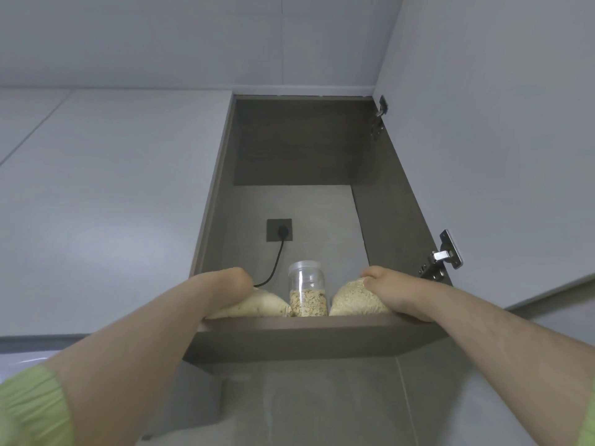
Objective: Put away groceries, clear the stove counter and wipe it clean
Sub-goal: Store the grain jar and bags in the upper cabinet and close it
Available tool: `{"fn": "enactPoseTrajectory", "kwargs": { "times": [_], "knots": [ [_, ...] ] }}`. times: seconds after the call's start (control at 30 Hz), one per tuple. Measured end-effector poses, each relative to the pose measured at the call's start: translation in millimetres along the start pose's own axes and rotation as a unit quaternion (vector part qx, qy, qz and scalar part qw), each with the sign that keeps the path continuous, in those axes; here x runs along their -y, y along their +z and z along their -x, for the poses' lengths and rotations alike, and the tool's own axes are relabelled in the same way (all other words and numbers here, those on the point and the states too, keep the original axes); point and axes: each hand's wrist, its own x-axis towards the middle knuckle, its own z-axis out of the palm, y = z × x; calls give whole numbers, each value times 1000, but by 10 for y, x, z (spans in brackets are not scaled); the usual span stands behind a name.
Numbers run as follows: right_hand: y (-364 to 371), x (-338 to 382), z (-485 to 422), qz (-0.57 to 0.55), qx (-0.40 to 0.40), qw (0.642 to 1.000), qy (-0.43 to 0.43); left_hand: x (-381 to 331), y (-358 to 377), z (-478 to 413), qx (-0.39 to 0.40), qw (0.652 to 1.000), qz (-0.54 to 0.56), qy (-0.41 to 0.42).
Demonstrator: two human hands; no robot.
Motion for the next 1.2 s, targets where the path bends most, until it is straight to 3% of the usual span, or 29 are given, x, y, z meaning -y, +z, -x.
{"fn": "enactPoseTrajectory", "kwargs": {
  "times": [0.07, 0.1, 0.37, 0.53, 0.77, 0.97, 1.2],
  "knots": [
    [3, 0, -1, 12, 19, 1000, -9, 26, -1, -33, 55, 998, -1, 17],
    [8, -2, 9, 8, 32, 999, -17, 28, 1, -50, 68, 996, -6, 65],
    [10, -53, 89, -8, 68, 994, -90, 262, 0, 86, 42, 978, 148, 143],
    [-66, -78, 110, -56, 86, 990, -94, 332, -61, 323, 73, 970, 64, 224],
    [-111, -131, 112, -92, 99, 986, -100, 347, -95, 337, 106, 967, 95, 212],
    [-195, -175, 168, -96, 157, 977, -106, 338, -105, 331, 122, 967, 83, 210],
    [-181, -204, 143, -115, 132, 976, -127, 383, -105, 340, 143, 947, 173, 229]
  ]
}}
